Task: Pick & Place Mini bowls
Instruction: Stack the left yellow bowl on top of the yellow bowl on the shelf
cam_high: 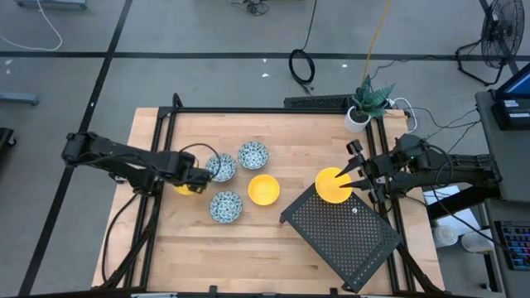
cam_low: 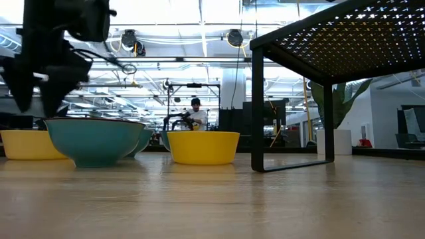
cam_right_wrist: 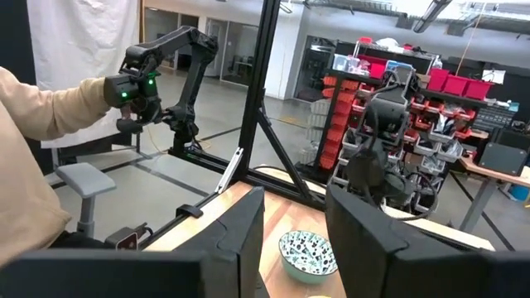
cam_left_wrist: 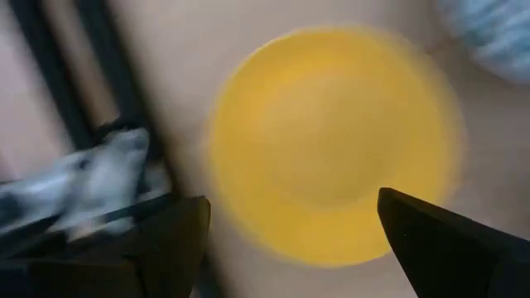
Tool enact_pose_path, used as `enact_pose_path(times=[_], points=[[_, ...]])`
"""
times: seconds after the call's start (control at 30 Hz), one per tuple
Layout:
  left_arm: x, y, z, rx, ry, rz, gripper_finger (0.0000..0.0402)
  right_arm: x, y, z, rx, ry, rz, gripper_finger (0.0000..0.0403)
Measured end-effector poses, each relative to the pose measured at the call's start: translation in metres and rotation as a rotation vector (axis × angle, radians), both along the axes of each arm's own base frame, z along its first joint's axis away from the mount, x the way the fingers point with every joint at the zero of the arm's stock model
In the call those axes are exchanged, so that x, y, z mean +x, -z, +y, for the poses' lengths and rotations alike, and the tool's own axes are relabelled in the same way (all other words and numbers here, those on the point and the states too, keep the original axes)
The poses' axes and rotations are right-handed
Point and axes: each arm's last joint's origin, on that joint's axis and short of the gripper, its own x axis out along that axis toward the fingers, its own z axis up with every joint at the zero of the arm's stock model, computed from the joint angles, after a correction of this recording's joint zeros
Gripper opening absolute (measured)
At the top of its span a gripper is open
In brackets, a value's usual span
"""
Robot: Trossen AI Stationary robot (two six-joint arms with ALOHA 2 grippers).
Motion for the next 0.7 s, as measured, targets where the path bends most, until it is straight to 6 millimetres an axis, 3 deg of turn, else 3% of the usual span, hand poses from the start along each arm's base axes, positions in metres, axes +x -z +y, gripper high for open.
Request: enact_pose_path(times=[0.27, 0.7], points=[[0.002, 0.002, 0.01, 0.056, -0.14, -0.007, 0.0351, 0.0, 0.0, 0.0, 0.002, 0.0, 0.004, 0.0116], [0.026, 0.035, 0.007, 0.021, -0.036, 0.13, 0.0351, 0.0, 0.0, 0.0, 0.001, 0.0, 0.003, 0.0116]])
